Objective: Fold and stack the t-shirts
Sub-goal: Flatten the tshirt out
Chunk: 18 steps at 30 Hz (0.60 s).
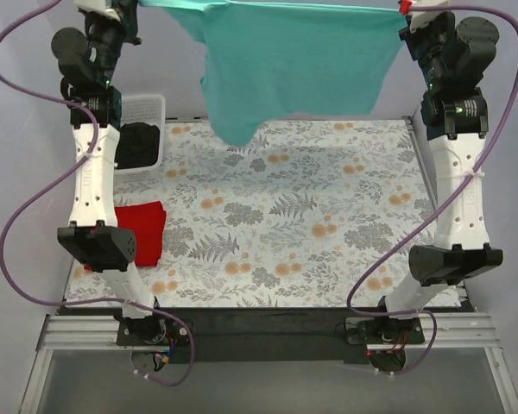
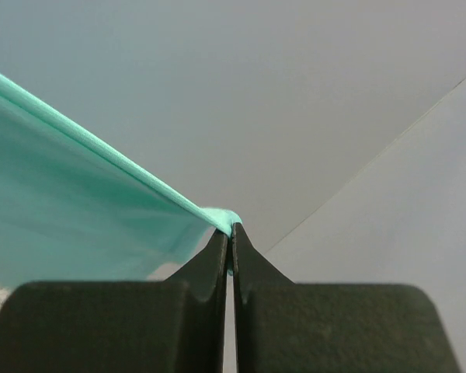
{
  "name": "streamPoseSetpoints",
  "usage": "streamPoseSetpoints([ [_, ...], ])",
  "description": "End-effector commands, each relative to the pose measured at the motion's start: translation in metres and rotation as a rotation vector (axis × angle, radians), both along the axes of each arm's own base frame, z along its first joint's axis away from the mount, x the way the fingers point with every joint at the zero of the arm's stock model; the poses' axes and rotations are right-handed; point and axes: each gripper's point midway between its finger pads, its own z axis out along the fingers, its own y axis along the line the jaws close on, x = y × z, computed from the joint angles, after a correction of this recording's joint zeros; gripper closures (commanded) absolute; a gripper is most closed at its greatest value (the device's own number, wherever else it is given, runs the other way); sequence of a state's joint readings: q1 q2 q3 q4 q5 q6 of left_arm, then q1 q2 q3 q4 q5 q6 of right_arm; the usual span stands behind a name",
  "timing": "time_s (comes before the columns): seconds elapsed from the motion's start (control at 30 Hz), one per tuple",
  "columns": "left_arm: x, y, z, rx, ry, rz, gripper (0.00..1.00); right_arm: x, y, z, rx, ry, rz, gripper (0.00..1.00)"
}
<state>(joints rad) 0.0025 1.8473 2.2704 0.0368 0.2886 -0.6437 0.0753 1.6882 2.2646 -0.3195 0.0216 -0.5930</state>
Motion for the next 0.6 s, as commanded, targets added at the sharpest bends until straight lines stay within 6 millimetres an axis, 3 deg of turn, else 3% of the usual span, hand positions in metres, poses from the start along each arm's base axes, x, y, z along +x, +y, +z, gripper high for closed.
streamPoseSetpoints([
  [0.0,-0.049,0.027,0.019,0.017,-0.086,0.005,1.0,-0.035,-0.009,0.033,-0.034,-0.15,-0.021,0.99],
  [0.03,-0.072,0.02,0.02,0.04,-0.101,-0.018,1.0,-0.048,-0.009,0.03,-0.067,-0.155,-0.019,0.99],
  [0.07,-0.078,0.014,0.004,0.07,-0.073,-0.047,1.0,-0.048,-0.003,0.017,-0.092,-0.137,0.016,0.99],
  [0.1,-0.066,0.004,-0.061,0.103,0.047,-0.107,1.0,-0.035,0.003,-0.029,-0.122,-0.046,0.046,0.99],
  [0.13,-0.097,-0.003,-0.059,0.195,-0.001,-0.113,1.0,-0.05,0.013,-0.034,-0.195,-0.057,0.105,0.99],
  [0.17,-0.103,-0.006,-0.081,0.235,0.022,-0.127,1.0,-0.053,0.018,-0.053,-0.227,-0.029,0.137,0.99],
  [0.2,-0.109,-0.009,-0.111,0.253,0.078,-0.142,1.0,-0.047,0.024,-0.112,-0.262,0.081,0.182,0.99],
  [0.23,-0.11,-0.01,-0.166,0.27,0.189,-0.163,1.0,-0.062,0.032,-0.121,-0.302,0.076,0.234,0.99],
  [0.27,-0.128,-0.013,-0.184,0.372,0.19,-0.165,1.0,-0.065,0.033,-0.146,-0.381,0.102,0.252,0.99],
  [0.3,-0.14,-0.019,-0.225,0.424,0.287,-0.219,1.0,-0.07,0.035,-0.167,-0.412,0.129,0.27,0.99],
  [0.33,-0.154,-0.024,-0.288,0.436,0.401,-0.285,1.0,-0.079,0.037,-0.215,-0.438,0.207,0.305,0.99],
  [0.37,-0.176,-0.028,-0.298,0.465,0.4,-0.301,1.0,-0.083,0.036,-0.235,-0.508,0.224,0.317,0.99],
  [0.4,-0.188,-0.027,-0.332,0.55,0.45,-0.322,1.0,-0.088,0.037,-0.256,-0.525,0.255,0.332,0.99],
  [0.43,-0.197,-0.025,-0.356,0.569,0.488,-0.318,1.0,-0.1,0.038,-0.303,-0.542,0.334,0.369,0.99],
  [0.47,-0.208,-0.024,-0.395,0.562,0.564,-0.33,1.0,-0.107,0.038,-0.326,-0.588,0.371,0.394,0.99],
  [0.5,-0.219,-0.023,-0.416,0.608,0.592,-0.339,1.0,-0.115,0.041,-0.351,-0.611,0.411,0.419,0.99],
  [0.53,-0.226,-0.022,-0.434,0.636,0.618,-0.353,1.0,-0.127,0.039,-0.391,-0.627,0.487,0.441,0.99],
  [0.57,-0.238,-0.021,-0.466,0.636,0.684,-0.37,1.0,-0.133,0.039,-0.411,-0.642,0.525,0.454,0.99],
])
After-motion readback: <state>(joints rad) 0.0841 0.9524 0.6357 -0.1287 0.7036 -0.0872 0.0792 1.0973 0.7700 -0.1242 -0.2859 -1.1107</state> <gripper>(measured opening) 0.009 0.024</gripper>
